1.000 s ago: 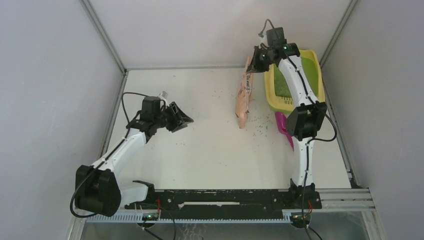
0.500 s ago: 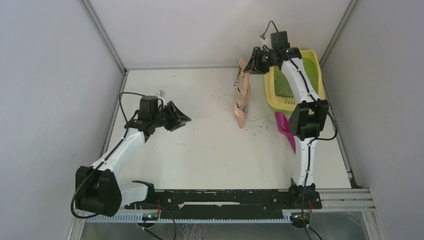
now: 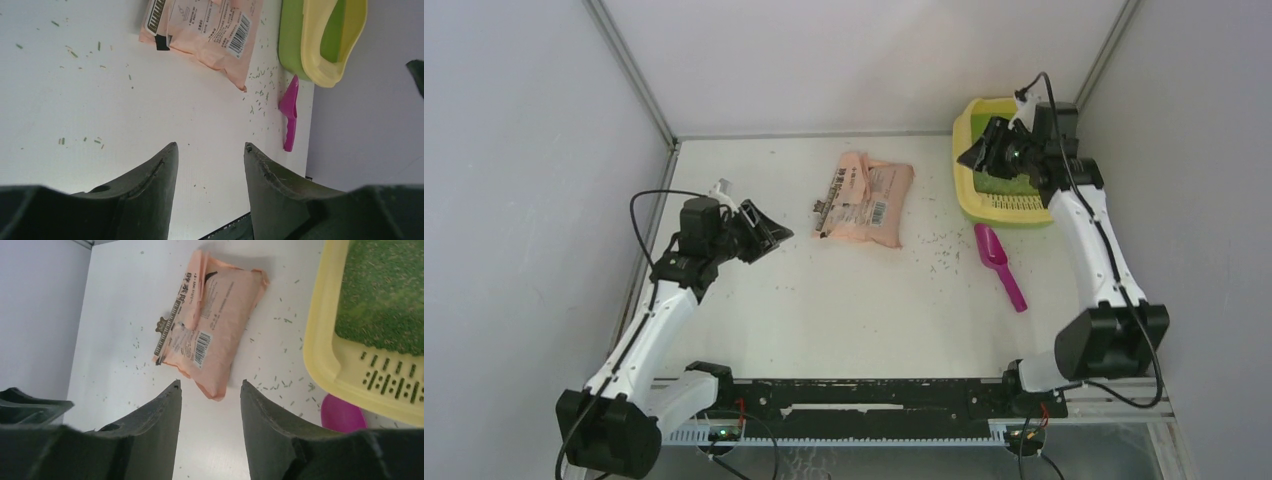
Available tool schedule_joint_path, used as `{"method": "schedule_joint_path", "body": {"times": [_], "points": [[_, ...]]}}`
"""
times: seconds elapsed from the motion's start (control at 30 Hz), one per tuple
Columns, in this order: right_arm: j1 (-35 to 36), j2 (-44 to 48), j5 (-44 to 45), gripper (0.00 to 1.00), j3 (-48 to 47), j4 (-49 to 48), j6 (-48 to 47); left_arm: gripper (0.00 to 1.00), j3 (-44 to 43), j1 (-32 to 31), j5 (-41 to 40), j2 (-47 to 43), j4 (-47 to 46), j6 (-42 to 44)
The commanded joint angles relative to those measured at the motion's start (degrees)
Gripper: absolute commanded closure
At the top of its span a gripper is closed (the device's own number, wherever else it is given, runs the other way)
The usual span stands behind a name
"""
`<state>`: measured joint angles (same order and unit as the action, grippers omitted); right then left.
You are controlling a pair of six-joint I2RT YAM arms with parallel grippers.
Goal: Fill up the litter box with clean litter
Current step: Move the cat litter bag to the center of the board, then pick up the spatula from the center of the board.
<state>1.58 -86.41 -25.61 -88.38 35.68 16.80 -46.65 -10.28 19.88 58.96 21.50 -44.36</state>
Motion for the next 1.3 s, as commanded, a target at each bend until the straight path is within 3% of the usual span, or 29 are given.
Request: {"method": "schedule_joint_path", "body": {"times": [0.0,0.3,0.33,0.4,0.43,0.77,1.07,1.27], "points": [[0.1,6.2,7.9,0.46,11.6,-6.6,-0.7,0.44,-0.6,0.6,-1.6,-5.6,1.6,0.9],[2.6,7.3,22.1,0.45,23.6,-1.1,-6.7,0.43,2.6,0.6,0.9,-8.7,1.6,0.4],[3.2,7.0,23.2,0.44,24.4,-1.3,-7.3,0.37,2.6,0.6,0.8,-8.6,1.8,0.5],[4.3,5.6,25.1,0.45,25.2,-1.1,-8.4,0.07,2.5,0.6,0.4,-7.9,2.3,0.7],[4.7,4.7,26.3,0.46,25.2,-1.1,-9.0,0.01,2.5,0.6,0.4,-7.5,2.4,0.7],[5.2,-2.7,33.5,0.48,24.2,-1.6,-13.6,0.00,3.5,0.6,2.0,-6.1,0.4,0.8],[6.0,-7.6,33.2,0.58,24.3,0.1,-13.4,0.00,3.7,0.6,3.0,-4.1,-0.8,1.1],[7.6,-11.2,34.8,0.77,24.3,2.2,-12.4,0.00,3.9,0.6,3.1,-3.5,-1.3,1.1]]}}
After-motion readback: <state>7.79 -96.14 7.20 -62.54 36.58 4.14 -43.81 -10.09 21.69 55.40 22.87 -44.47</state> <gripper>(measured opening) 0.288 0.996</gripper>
